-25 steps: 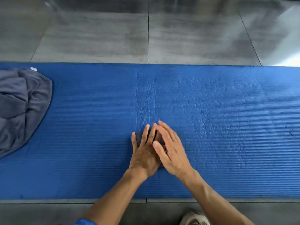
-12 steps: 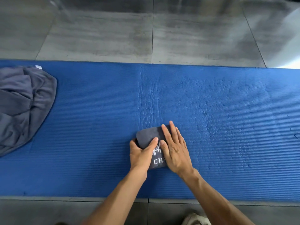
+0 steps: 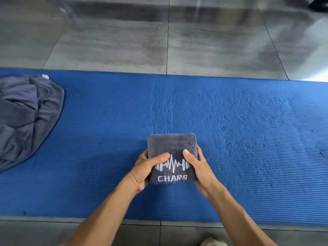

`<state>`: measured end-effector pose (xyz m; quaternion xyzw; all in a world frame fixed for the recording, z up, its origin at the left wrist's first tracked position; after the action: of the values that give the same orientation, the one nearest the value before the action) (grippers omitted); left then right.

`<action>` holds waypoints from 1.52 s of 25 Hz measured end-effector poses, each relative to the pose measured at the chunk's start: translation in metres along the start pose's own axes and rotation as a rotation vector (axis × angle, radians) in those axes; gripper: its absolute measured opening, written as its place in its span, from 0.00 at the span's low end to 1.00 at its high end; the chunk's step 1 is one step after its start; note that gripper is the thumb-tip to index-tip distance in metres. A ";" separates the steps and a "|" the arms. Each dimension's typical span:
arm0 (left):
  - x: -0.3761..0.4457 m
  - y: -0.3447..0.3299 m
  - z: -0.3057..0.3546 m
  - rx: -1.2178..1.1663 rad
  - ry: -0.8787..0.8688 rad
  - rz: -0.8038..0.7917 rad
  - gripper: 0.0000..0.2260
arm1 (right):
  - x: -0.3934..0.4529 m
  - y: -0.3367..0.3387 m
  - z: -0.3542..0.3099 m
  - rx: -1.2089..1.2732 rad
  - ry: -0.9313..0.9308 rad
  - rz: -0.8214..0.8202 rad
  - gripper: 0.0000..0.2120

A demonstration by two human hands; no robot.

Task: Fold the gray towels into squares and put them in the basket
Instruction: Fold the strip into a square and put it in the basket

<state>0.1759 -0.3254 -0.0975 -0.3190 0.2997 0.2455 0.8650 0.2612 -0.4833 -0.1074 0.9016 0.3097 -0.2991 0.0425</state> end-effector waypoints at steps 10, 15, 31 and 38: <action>0.003 -0.007 0.030 0.132 -0.132 -0.007 0.28 | 0.006 -0.025 -0.042 0.008 0.015 0.153 0.24; -0.006 0.001 0.034 0.106 -0.157 0.018 0.23 | 0.012 -0.036 -0.045 0.032 0.031 0.141 0.20; -0.039 0.111 0.077 -0.077 -0.113 0.180 0.29 | 0.065 -0.160 -0.065 -0.204 0.027 0.047 0.21; -0.024 0.112 0.127 -0.139 -0.201 0.187 0.27 | 0.072 -0.177 -0.127 -0.189 -0.055 -0.034 0.18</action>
<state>0.1360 -0.1659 -0.0484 -0.3228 0.2224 0.3757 0.8398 0.2681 -0.2691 -0.0245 0.8796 0.3505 -0.2937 0.1309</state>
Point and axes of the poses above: each hand's wrist, its own x-axis towards the middle knuckle, its own y-axis out of the back of the hand, z = x × y, the point moved 2 cm from there along x, towards the middle knuckle, and after that the axes turned 11 degrees about -x, right-handed, at the moved point
